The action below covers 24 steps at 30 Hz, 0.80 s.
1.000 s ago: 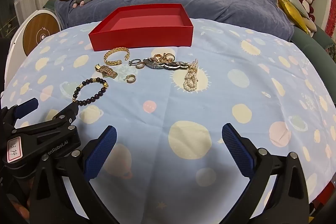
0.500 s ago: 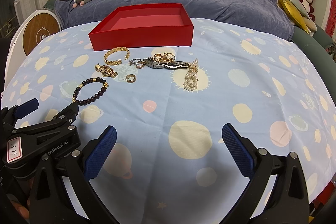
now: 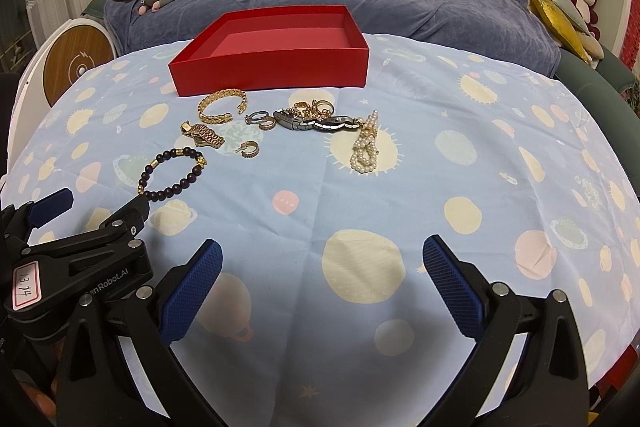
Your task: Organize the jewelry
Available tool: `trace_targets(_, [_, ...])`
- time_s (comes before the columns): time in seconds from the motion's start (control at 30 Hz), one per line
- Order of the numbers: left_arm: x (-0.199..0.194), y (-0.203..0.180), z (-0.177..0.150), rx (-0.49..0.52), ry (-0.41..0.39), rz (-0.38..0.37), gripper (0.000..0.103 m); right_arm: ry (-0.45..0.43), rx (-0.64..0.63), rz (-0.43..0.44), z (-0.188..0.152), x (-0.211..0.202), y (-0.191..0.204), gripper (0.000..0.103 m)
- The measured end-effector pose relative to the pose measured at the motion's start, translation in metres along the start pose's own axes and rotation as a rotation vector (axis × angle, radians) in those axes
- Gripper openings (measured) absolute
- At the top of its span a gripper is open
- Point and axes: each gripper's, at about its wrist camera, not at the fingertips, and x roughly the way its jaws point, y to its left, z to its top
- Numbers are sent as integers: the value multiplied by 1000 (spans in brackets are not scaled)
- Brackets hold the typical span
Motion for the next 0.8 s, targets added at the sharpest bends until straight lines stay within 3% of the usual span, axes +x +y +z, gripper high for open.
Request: trace_targets(0.8, [2, -3, -5, -2, 4, -3, 92, 1, 1, 1, 0, 1, 1, 98])
